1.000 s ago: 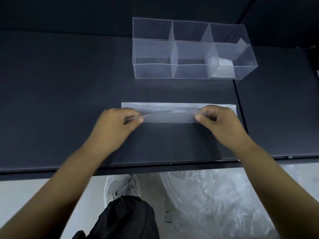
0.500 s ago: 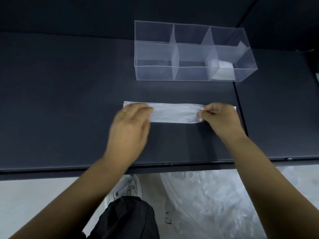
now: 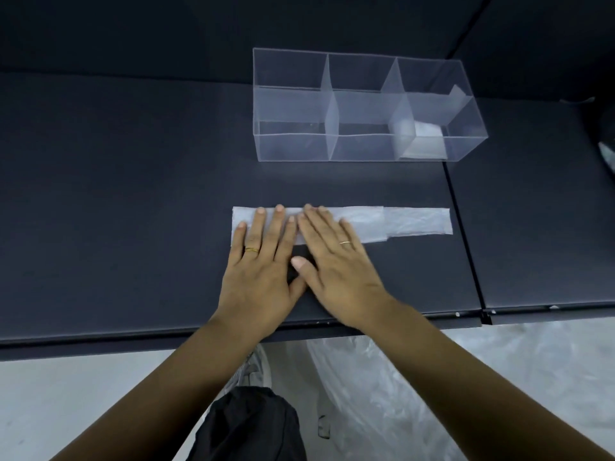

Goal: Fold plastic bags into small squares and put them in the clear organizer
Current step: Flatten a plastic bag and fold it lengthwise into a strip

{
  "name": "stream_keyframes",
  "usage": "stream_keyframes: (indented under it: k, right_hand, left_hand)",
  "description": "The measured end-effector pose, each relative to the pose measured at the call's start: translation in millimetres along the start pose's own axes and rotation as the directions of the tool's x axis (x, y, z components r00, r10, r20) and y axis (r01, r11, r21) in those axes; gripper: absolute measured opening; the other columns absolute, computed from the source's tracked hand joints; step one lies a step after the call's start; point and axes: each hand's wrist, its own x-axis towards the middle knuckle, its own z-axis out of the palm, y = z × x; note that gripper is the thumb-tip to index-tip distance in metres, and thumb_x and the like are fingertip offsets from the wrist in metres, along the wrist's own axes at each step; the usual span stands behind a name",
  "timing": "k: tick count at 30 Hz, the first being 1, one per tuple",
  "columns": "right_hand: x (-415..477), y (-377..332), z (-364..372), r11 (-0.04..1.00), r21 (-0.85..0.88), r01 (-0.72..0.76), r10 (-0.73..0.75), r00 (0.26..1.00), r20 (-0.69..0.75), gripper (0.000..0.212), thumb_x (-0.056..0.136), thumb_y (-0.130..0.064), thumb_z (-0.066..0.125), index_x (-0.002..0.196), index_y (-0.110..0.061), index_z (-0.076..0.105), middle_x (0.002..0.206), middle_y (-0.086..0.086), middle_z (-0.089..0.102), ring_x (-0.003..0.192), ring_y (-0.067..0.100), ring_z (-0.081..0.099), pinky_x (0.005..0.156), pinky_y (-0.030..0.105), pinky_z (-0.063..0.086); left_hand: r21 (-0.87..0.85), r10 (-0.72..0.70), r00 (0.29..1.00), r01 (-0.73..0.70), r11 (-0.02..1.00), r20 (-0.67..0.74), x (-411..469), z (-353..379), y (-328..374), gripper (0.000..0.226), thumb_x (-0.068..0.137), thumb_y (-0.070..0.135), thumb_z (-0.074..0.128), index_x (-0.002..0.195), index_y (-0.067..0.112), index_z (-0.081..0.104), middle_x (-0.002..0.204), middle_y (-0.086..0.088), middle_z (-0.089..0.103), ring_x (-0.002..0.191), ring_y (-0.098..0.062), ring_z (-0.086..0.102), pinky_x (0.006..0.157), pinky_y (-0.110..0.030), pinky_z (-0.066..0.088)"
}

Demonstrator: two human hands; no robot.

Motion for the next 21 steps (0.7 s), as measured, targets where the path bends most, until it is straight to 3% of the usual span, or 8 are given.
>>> stream_keyframes:
  k: [4, 8, 10, 12, 15, 17, 19, 21]
  right_hand:
    - [-18.5, 59.9, -10.4, 0.971, -0.190, -0.142, 0.144, 0.990, -0.002, 0.082, 0.088, -0.064, 0.008, 0.153, -0.017, -0.008, 0.160, -0.001, -0.014, 0.145, 0.011, -0.020, 0.119, 0.034, -0.011]
    - [-44.0, 113.7, -29.5, 0.939, -0.175, -0.296, 0.296, 0.955, -0.029, 0.085, 0.085, -0.063, 0.007, 0.153, -0.015, -0.004, 0.160, 0.000, -0.012, 0.146, 0.011, -0.016, 0.118, 0.029, -0.012]
    - [-50.1, 131.4, -36.3, 0.932, -0.075, -0.354, 0.346, 0.933, -0.098, 0.072, 0.095, -0.052, 0.020, 0.154, -0.015, 0.006, 0.162, -0.001, -0.001, 0.148, 0.012, -0.005, 0.119, 0.030, -0.007]
    - [-49.3, 142.1, -42.2, 0.925, 0.087, -0.369, 0.379, 0.900, -0.215, 0.055, 0.101, -0.036, 0.036, 0.150, -0.013, 0.029, 0.159, 0.002, 0.022, 0.146, 0.019, 0.017, 0.118, 0.035, 0.007]
    - [-37.6, 150.1, -49.5, 0.915, 0.110, -0.389, 0.402, 0.856, -0.325, 0.035, 0.094, -0.026, 0.057, 0.127, -0.014, 0.057, 0.130, 0.006, 0.048, 0.123, 0.028, 0.041, 0.102, 0.038, 0.026]
    - [-29.1, 149.9, -52.8, 0.914, 0.112, -0.390, 0.406, 0.863, -0.302, 0.018, 0.090, -0.023, 0.063, 0.107, -0.016, 0.064, 0.112, 0.002, 0.048, 0.112, 0.026, 0.043, 0.092, 0.031, 0.025]
    - [-25.0, 148.5, -55.3, 0.939, 0.111, -0.324, 0.343, 0.897, -0.280, 0.004, 0.089, -0.015, 0.064, 0.093, -0.014, 0.065, 0.107, 0.002, 0.050, 0.107, 0.025, 0.045, 0.088, 0.028, 0.025]
    - [-28.0, 146.9, -57.2, 0.956, 0.166, -0.243, 0.281, 0.920, -0.272, 0.006, 0.090, -0.011, 0.063, 0.087, -0.015, 0.060, 0.100, 0.001, 0.056, 0.097, 0.021, 0.051, 0.086, 0.027, 0.034]
  left_hand:
    - [0.003, -0.002, 1.000, 0.002, 1.000, -0.003, -0.2, 0.7, -0.3, 0.079, 0.093, 0.061, 0.013, 0.152, 0.010, 0.016, 0.160, -0.013, 0.011, 0.148, -0.034, 0.004, 0.119, -0.052, 0.010]
    - [0.028, 0.002, 1.000, -0.002, 1.000, -0.011, 0.0, 1.4, -0.8, 0.079, 0.093, 0.061, 0.012, 0.152, 0.010, 0.017, 0.160, -0.014, 0.012, 0.147, -0.035, 0.005, 0.119, -0.052, 0.011]
    - [0.029, 0.003, 1.000, -0.003, 1.000, -0.013, 0.2, 1.4, -0.8, 0.079, 0.093, 0.061, 0.011, 0.152, 0.010, 0.015, 0.160, -0.014, 0.011, 0.147, -0.035, 0.004, 0.119, -0.052, 0.011]
    - [0.034, -0.002, 1.000, 0.002, 0.999, -0.012, 0.4, 0.9, -0.6, 0.080, 0.092, 0.062, 0.010, 0.153, 0.010, 0.014, 0.160, -0.014, 0.009, 0.147, -0.035, 0.003, 0.119, -0.052, 0.010]
    - [0.030, -0.007, 1.000, 0.007, 1.000, -0.013, 0.4, 0.3, 0.0, 0.080, 0.092, 0.062, 0.009, 0.153, 0.010, 0.014, 0.160, -0.014, 0.010, 0.147, -0.035, 0.004, 0.119, -0.052, 0.011]
    - [0.022, -0.003, 1.000, 0.003, 1.000, -0.010, 0.4, 0.1, 0.0, 0.080, 0.092, 0.062, 0.010, 0.153, 0.010, 0.015, 0.160, -0.015, 0.011, 0.147, -0.035, 0.005, 0.119, -0.052, 0.011]
    - [0.019, 0.002, 1.000, -0.001, 1.000, -0.013, -0.2, -0.2, 0.0, 0.079, 0.093, 0.061, 0.013, 0.152, 0.009, 0.018, 0.159, -0.015, 0.014, 0.147, -0.036, 0.007, 0.119, -0.052, 0.012]
    - [0.022, 0.012, 1.000, -0.011, 1.000, -0.018, 0.2, -0.2, -1.7, 0.079, 0.093, 0.061, 0.014, 0.152, 0.009, 0.019, 0.159, -0.015, 0.015, 0.147, -0.035, 0.008, 0.118, -0.052, 0.013]
